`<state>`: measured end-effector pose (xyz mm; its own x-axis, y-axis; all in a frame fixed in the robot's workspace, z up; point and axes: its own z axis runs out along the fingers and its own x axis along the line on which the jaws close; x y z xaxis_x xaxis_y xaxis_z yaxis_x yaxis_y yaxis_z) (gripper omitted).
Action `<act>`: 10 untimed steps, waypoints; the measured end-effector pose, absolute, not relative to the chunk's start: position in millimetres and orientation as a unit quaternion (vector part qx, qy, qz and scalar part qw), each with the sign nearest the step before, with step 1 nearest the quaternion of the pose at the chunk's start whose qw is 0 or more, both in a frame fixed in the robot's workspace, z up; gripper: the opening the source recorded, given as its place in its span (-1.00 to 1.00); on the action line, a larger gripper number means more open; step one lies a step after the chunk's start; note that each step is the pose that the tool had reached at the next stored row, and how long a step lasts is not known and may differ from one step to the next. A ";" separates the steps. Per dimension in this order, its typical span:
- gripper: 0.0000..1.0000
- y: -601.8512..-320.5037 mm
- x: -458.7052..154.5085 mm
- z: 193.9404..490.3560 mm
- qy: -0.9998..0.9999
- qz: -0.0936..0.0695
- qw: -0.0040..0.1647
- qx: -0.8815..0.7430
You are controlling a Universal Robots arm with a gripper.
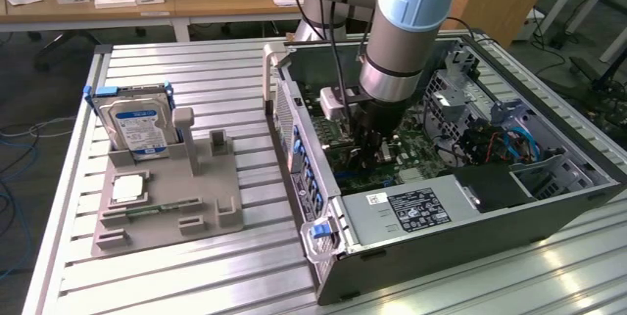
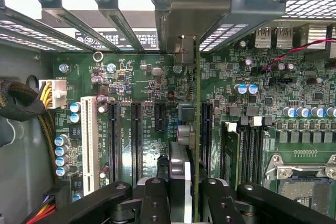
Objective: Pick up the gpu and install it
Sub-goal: 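Insert the gpu into the slot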
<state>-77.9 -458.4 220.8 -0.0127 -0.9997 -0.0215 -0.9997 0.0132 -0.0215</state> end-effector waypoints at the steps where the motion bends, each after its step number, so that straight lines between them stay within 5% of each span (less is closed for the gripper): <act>1: -0.44 -458.4 -77.9 220.6 0.712 0.000 0.015 -0.702; 10: -0.44 -458.3 -78.7 220.8 0.712 0.000 0.015 -0.702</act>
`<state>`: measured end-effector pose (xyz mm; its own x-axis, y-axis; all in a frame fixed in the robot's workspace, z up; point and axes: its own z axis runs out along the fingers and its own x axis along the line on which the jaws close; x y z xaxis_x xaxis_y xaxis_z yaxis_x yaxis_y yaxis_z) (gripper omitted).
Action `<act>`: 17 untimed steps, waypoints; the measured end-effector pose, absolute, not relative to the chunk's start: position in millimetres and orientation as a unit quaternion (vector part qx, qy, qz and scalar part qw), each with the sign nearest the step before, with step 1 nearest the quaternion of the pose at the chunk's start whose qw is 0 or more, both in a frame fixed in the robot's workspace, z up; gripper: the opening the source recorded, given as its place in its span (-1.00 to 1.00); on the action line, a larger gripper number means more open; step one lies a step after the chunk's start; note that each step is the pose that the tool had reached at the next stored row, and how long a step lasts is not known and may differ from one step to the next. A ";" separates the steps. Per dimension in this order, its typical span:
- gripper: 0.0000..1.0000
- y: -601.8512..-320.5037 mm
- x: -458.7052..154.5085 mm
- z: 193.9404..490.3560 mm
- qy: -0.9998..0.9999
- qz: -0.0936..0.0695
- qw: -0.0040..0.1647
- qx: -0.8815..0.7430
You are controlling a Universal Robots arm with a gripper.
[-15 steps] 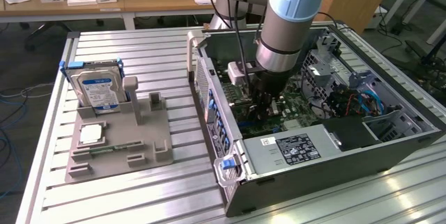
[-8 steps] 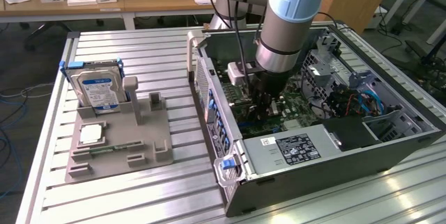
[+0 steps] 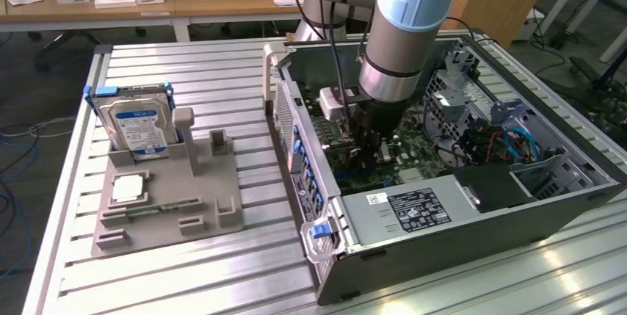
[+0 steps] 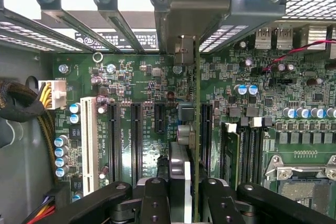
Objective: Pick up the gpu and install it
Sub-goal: 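Insert the gpu into the slot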
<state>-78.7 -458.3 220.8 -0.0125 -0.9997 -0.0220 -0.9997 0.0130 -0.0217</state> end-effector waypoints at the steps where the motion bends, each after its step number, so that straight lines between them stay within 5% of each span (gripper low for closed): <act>1: -0.44 -458.3 -78.8 220.8 0.712 0.000 0.015 -0.702; 17: -0.44 -458.3 -78.8 219.4 0.712 -0.004 0.012 -0.703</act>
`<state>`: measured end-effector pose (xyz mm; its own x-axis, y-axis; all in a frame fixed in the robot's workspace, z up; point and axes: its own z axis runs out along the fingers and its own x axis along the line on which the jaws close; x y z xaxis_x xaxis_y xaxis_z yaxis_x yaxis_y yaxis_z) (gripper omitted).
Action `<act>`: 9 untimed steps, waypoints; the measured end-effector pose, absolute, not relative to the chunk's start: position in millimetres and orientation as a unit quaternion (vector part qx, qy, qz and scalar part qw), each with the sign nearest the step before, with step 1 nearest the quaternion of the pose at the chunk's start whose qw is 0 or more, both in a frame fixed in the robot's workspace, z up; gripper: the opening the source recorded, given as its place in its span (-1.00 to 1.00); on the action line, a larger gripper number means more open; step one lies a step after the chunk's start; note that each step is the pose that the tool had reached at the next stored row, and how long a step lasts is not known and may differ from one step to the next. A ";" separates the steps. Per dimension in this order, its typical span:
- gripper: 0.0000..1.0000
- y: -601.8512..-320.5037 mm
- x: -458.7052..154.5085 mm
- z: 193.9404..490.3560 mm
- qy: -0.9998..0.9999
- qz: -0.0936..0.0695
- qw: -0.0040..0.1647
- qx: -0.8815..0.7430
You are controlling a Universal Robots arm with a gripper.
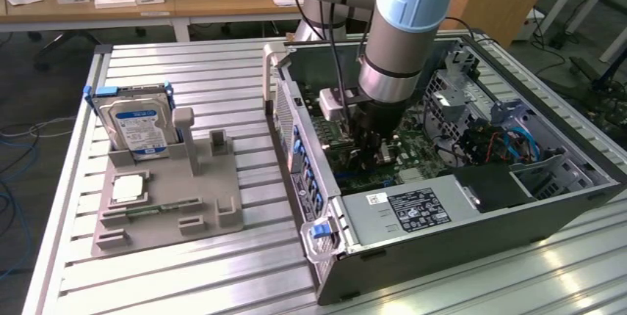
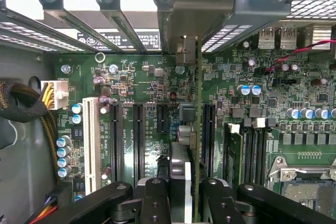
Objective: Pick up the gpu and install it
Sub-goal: 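Insert the gpu into the slot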
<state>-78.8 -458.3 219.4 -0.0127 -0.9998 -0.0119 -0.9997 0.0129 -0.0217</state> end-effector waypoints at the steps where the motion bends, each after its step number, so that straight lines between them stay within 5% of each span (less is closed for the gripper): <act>1: -0.44 -458.3 -78.8 219.1 0.712 -0.004 0.012 -0.702; 9: -0.44 -458.3 -78.9 217.4 0.712 -0.003 0.012 -0.703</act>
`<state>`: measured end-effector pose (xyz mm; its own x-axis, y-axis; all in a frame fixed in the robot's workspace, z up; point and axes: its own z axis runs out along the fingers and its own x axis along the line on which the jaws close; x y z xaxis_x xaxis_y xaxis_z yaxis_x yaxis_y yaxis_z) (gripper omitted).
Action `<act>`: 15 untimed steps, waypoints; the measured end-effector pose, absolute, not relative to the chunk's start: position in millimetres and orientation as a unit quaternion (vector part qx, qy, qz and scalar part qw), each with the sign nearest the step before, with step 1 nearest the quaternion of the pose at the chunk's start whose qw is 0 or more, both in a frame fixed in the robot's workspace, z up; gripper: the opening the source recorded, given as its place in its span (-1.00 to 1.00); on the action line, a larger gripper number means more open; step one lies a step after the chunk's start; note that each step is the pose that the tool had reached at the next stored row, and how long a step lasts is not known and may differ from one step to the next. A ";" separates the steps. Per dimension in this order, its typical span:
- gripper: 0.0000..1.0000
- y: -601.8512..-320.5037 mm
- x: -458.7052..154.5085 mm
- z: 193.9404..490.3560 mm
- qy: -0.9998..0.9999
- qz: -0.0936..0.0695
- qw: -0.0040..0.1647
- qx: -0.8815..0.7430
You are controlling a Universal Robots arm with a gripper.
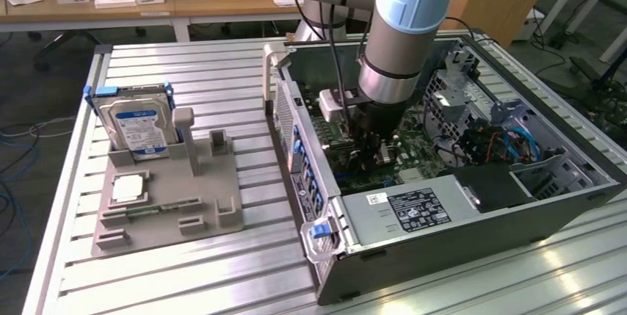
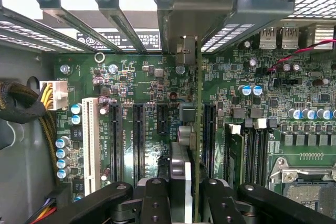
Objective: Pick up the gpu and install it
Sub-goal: 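Insert the gpu into the slot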
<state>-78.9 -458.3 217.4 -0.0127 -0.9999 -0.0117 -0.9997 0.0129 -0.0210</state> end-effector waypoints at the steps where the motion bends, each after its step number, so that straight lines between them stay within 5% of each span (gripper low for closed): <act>1: -0.44 -458.3 -79.2 217.4 0.712 -0.003 0.012 -0.703; 15: -0.44 -458.4 -82.3 211.1 0.712 -0.004 0.011 -0.703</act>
